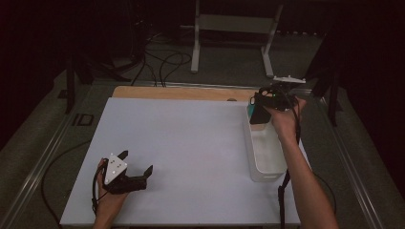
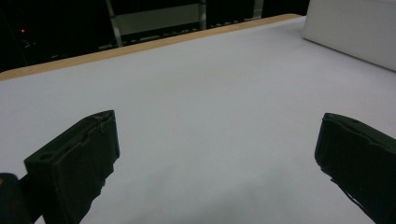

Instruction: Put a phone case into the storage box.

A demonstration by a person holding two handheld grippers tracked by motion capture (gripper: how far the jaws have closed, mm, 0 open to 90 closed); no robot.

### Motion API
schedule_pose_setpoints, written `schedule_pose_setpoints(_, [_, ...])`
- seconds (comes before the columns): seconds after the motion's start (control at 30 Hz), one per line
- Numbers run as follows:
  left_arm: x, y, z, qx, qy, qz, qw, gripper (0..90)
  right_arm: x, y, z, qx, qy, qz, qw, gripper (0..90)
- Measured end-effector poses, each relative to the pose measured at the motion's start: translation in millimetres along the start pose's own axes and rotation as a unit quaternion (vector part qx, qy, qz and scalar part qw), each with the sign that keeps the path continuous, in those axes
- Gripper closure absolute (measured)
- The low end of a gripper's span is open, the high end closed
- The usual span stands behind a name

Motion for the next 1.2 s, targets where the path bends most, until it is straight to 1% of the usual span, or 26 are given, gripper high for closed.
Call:
schedule_pose_setpoints(0.17, [-0.9,0.2,0.0,0.000,0.001,-0.002,1.0000,0.1,0.7,5.8,-10.3,0.010,0.003,-0.002,0.9999,13.2])
schedule_pose_setpoints(0.33, [-0.3,0.1,0.2,0.000,0.002,0.000,1.0000,0.1,0.3,14.4,-20.9,0.025,0.013,0.001,0.9996,13.0])
schedule_pose_setpoints(0.5, [-1.4,0.4,-0.3,0.001,0.002,-0.004,1.0000,0.1,1.0,22.2,-29.8,0.032,0.013,0.000,0.9994,12.8])
schedule_pose_setpoints(0.57, [-1.7,0.6,-0.6,0.002,0.002,-0.004,1.0000,0.1,0.9,24.8,-33.0,0.035,0.019,0.005,0.9992,12.8])
schedule_pose_setpoints(0.67, [-1.6,0.4,-0.4,0.002,0.002,-0.004,1.0000,0.1,1.7,28.3,-37.1,0.043,0.024,0.006,0.9988,12.7])
schedule_pose_setpoints(0.97, [-1.5,0.4,-0.2,0.002,0.002,-0.004,1.0000,0.1,3.3,31.5,-46.0,0.050,0.034,0.008,0.9981,12.5])
schedule_pose_setpoints(1.07, [-1.3,0.4,-0.2,0.001,0.002,-0.004,1.0000,0.1,3.4,33.0,-49.3,0.054,0.035,0.005,0.9979,12.4])
schedule_pose_setpoints(1.2, [-1.4,0.5,-0.3,0.002,0.002,-0.004,1.0000,0.1,2.5,32.3,-51.2,0.052,0.037,0.000,0.9980,12.4])
Point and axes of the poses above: each handheld gripper's, and its own axes: z roughly backward along the jaws, y roughly out of its underside, x roughly to its left, the point moved 10 cm from there along -z, roughly forward along the jaws, and after that the axes turned 7 degrees about x, right-handed, at the moved point
